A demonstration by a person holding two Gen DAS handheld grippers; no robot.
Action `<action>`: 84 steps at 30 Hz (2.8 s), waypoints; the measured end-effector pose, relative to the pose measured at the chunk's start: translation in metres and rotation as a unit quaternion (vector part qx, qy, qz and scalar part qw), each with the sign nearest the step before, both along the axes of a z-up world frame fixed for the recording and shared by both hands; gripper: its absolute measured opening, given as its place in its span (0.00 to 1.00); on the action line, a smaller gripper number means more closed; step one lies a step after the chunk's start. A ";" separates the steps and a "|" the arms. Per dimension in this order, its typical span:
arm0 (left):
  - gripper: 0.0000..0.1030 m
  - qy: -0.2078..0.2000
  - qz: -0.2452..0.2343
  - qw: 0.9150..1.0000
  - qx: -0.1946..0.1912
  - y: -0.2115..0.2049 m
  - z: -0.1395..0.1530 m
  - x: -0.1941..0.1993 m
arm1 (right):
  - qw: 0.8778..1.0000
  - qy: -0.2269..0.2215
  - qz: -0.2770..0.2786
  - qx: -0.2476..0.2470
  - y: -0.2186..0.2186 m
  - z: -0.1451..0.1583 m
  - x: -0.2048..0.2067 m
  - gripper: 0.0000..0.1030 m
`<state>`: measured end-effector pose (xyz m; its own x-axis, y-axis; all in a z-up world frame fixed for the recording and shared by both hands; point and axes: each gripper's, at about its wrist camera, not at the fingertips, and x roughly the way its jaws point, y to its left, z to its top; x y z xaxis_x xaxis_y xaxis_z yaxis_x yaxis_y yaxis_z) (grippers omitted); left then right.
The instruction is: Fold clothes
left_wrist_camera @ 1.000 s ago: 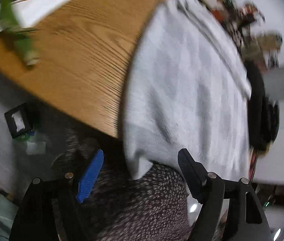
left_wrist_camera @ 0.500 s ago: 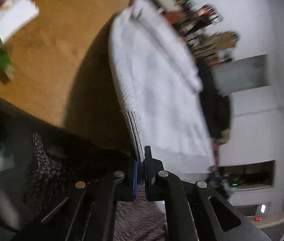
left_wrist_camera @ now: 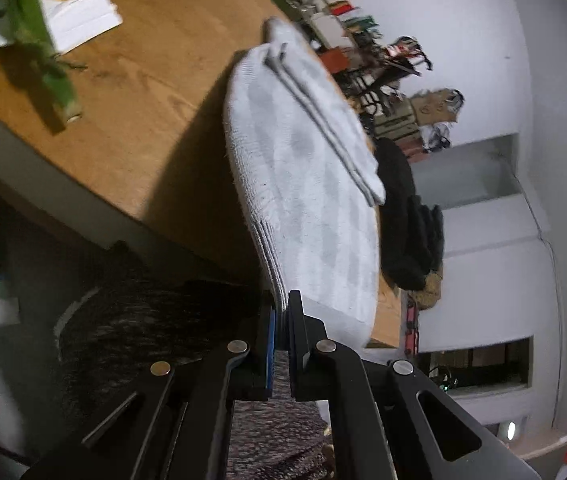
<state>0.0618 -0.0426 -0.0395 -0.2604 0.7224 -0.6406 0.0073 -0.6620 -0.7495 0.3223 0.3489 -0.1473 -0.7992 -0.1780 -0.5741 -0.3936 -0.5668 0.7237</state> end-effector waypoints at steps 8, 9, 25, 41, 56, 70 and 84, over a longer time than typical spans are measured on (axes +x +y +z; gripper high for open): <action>0.04 -0.005 0.007 0.997 -0.073 -0.008 -0.002 0.011 | 0.992 -0.100 0.053 0.063 -0.011 -0.014 -0.051 0.43; 0.04 -0.006 0.005 0.997 -0.082 -0.008 -0.003 0.011 | 0.990 -0.103 0.063 0.068 -0.013 -0.016 -0.058 0.45; 0.05 -0.009 -0.031 0.989 -0.145 0.004 0.001 0.012 | 0.989 -0.082 0.120 0.040 -0.033 -0.019 -0.083 0.09; 0.05 0.017 -0.081 0.976 -0.199 -0.021 0.074 0.066 | 0.981 -0.085 0.172 0.041 -0.049 0.044 -0.033 0.08; 0.04 0.015 -0.063 0.985 -0.160 -0.044 0.062 0.158 | 0.979 -0.121 0.161 -0.034 -0.072 0.038 0.065 0.08; 0.05 0.007 -0.054 0.992 -0.113 -0.005 0.072 -0.007 | 0.986 -0.076 0.146 0.019 -0.031 0.083 -0.049 0.09; 0.04 -0.133 -0.011 0.982 -0.135 0.031 -0.020 -0.156 | 0.984 -0.151 0.095 -0.004 0.031 0.018 -0.195 0.09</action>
